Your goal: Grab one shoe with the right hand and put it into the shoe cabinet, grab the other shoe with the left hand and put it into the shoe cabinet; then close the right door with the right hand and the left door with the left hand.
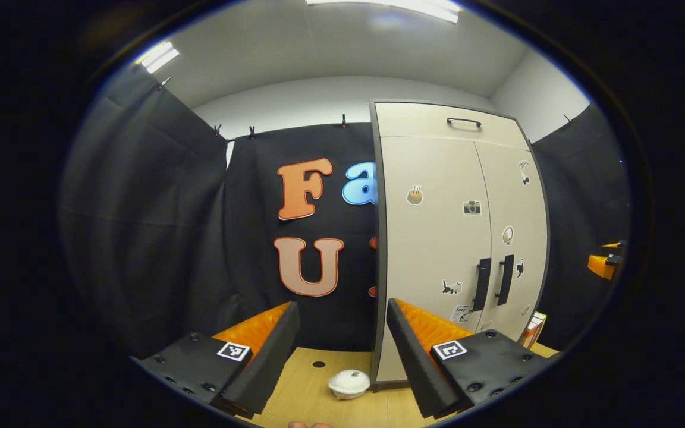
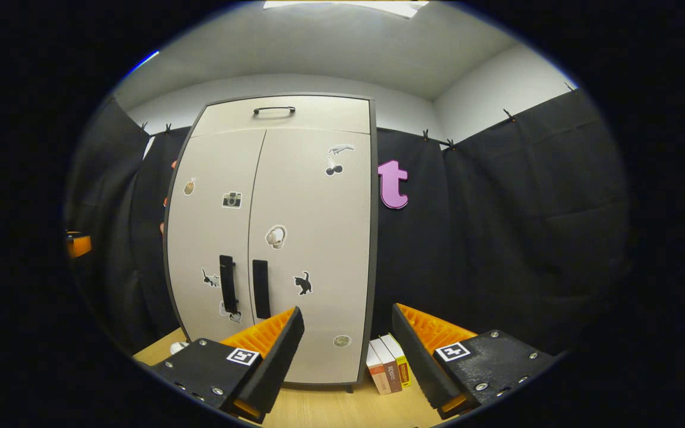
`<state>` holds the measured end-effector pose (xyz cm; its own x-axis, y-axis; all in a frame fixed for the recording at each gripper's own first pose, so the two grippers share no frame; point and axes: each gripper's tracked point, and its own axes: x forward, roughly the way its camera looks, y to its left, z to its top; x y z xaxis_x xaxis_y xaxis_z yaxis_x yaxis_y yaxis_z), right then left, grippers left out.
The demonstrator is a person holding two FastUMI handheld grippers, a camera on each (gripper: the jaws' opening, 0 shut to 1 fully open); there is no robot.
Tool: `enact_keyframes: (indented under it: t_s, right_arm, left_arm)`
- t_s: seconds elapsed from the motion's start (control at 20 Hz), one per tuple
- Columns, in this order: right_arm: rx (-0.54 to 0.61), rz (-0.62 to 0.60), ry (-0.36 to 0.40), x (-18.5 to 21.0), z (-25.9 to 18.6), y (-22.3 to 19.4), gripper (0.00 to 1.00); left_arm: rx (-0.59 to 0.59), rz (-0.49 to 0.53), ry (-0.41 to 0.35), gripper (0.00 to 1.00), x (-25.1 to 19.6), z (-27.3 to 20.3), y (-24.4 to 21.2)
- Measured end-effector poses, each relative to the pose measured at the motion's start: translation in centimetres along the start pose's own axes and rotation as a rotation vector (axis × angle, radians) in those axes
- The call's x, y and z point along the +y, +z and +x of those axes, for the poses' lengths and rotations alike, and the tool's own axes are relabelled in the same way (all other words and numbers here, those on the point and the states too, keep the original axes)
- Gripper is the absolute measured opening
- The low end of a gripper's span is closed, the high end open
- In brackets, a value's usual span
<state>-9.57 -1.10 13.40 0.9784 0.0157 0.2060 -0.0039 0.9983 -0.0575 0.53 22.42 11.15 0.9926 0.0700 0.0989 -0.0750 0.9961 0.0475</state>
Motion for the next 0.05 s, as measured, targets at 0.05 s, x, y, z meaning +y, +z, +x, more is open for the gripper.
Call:
enact_keyframes:
  t_s: [0.05]
  right_arm:
    - [-0.002, 0.001, 0.003, 0.57, -0.12, 0.12, 0.92]
  left_arm:
    - [-0.002, 0.001, 0.003, 0.94, 0.63, -0.30, 0.00]
